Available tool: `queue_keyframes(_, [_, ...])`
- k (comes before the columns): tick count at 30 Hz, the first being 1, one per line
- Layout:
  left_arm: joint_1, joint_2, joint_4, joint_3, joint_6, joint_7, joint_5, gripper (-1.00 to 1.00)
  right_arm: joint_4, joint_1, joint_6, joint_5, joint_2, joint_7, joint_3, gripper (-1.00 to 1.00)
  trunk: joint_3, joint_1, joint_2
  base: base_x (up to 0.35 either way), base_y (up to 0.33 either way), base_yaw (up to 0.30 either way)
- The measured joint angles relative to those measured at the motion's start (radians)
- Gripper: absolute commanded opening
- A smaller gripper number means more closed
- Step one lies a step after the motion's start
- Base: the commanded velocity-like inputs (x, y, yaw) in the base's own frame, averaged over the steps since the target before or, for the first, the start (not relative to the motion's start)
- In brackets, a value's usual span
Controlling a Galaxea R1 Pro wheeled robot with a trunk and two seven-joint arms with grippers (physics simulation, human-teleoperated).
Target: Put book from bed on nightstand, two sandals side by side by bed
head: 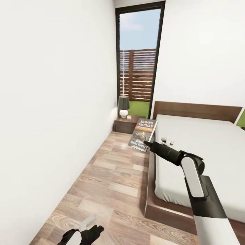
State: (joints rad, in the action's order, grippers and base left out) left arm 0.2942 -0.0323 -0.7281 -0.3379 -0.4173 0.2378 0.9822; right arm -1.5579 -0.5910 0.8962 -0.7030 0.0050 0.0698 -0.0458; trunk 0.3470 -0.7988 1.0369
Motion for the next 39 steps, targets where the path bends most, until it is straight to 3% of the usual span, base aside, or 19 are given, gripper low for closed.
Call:
queue_keyframes(16, [0.0,0.0,0.0,0.0,0.0,-0.001,0.0,1.0,-0.001,0.0,-0.001,0.0,0.0,0.0,0.0,-1.0,0.0,0.0,0.0,0.187,0.288,-0.036])
queue_keyframes(39, [0.0,0.0,0.0,0.0,0.0,-0.001,-0.001,1.0,-0.002,0.0,0.0,-0.004,0.001,-0.001,0.0,-1.0,0.0,0.0,0.0,0.187,0.288,-0.242])
